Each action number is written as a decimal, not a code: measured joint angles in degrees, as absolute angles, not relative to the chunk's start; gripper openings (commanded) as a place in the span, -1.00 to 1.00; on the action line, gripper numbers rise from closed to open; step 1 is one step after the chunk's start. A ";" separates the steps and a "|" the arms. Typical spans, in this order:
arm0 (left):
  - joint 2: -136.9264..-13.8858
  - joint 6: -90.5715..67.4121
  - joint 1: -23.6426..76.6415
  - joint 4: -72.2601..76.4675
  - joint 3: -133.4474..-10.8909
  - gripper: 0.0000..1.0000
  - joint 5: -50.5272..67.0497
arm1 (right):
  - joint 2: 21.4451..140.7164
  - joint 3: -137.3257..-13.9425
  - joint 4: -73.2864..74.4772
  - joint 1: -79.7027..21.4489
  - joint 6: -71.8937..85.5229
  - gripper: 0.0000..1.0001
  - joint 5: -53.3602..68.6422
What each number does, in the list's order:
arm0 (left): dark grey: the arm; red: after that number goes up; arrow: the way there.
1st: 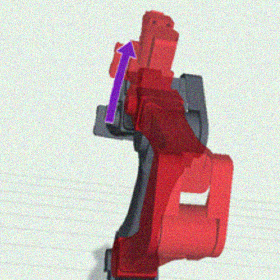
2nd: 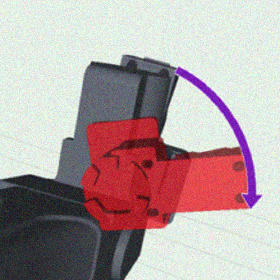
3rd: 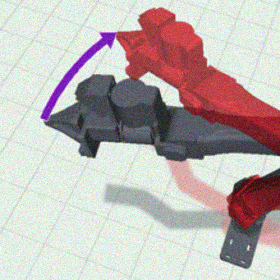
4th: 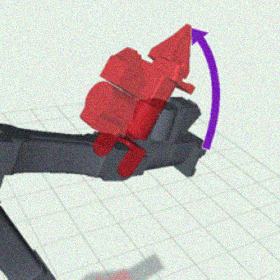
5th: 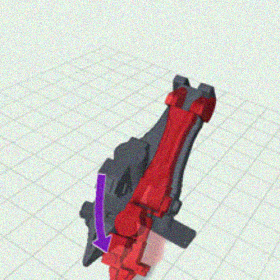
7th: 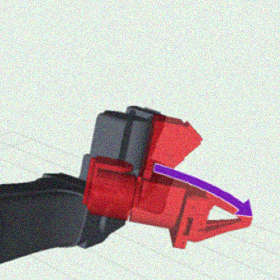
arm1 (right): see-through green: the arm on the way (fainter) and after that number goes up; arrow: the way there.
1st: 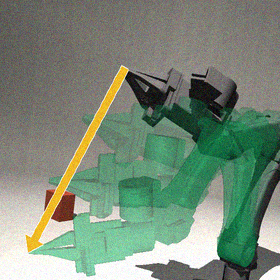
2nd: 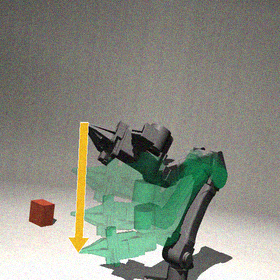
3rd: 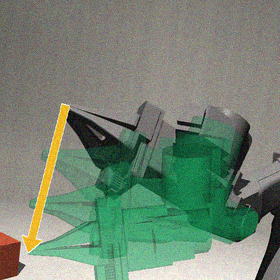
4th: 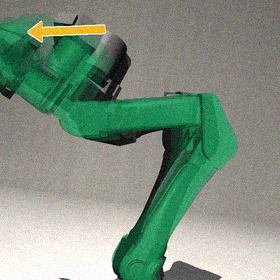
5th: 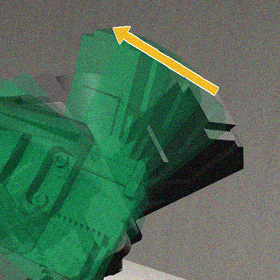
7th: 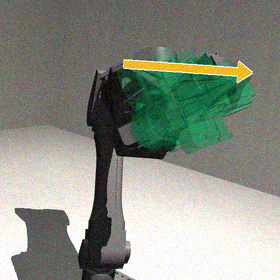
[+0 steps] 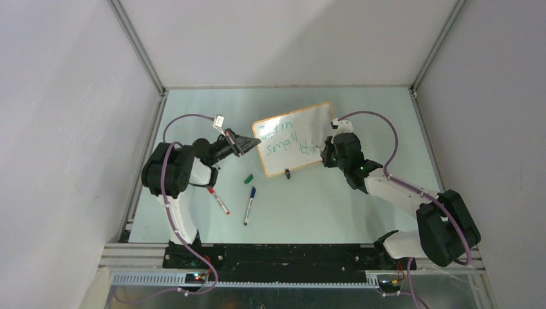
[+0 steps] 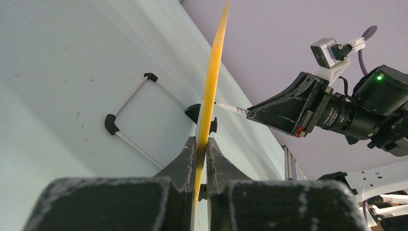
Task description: Write a sentence on the whiteboard
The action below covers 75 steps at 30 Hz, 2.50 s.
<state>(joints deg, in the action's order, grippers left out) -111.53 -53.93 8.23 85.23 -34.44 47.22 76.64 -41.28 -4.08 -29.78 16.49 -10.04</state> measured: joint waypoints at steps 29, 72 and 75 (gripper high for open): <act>-111.53 -53.93 8.23 85.23 -34.44 -1.00 47.22 | 76.42 -40.95 -1.98 -30.59 16.51 -1.00 -10.70; -111.53 -53.93 8.23 85.23 -34.44 -1.00 47.22 | 76.44 -42.57 -1.98 -28.53 16.51 -1.00 -10.04; -111.53 -53.93 8.23 85.23 -34.44 -1.00 47.22 | 76.44 -42.57 -1.98 -28.49 16.51 -1.00 -10.02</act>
